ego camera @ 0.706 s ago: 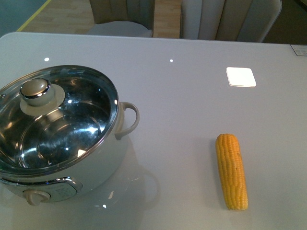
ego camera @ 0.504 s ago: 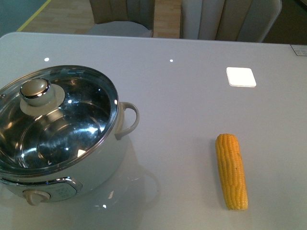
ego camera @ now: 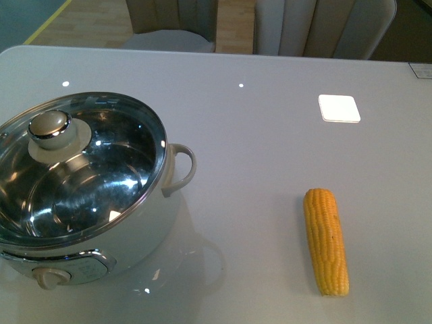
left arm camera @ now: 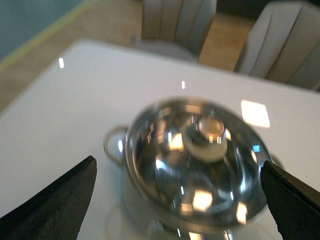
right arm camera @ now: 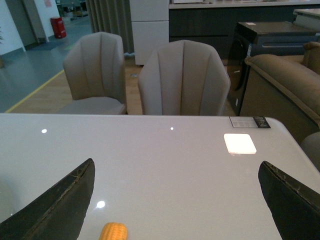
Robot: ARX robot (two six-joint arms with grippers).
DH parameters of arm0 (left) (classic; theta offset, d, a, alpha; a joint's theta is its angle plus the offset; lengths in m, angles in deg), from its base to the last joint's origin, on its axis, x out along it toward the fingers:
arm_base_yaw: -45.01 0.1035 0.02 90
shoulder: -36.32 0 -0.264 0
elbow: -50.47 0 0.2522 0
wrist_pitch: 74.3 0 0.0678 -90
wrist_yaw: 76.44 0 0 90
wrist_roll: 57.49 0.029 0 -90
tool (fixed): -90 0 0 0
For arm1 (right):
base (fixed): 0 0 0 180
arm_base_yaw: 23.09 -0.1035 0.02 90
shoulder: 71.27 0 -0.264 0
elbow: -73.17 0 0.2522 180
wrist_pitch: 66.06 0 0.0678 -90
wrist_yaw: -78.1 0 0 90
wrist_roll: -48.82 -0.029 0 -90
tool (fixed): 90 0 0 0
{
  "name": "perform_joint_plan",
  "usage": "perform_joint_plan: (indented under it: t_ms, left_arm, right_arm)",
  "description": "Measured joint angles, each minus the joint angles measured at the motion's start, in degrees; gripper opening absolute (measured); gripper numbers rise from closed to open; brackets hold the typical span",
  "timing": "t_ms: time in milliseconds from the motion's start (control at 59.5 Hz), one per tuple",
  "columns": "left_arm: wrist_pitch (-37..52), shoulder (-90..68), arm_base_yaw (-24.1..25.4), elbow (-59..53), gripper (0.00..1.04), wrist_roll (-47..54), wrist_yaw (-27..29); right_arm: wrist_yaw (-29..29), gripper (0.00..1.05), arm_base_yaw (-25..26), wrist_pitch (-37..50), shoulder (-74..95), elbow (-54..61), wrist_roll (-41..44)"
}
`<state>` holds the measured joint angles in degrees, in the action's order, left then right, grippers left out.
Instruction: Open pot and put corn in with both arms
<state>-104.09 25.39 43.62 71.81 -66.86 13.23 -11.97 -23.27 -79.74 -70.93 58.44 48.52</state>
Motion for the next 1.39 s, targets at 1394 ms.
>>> perform_joint_plan:
  t_ms: [1394]
  left_arm:
    - [71.5,-101.3,-13.4,21.4,0.57,5.0,13.0]
  right_arm:
    - [0.0,0.96,0.0,0.0,0.0,0.0,0.0]
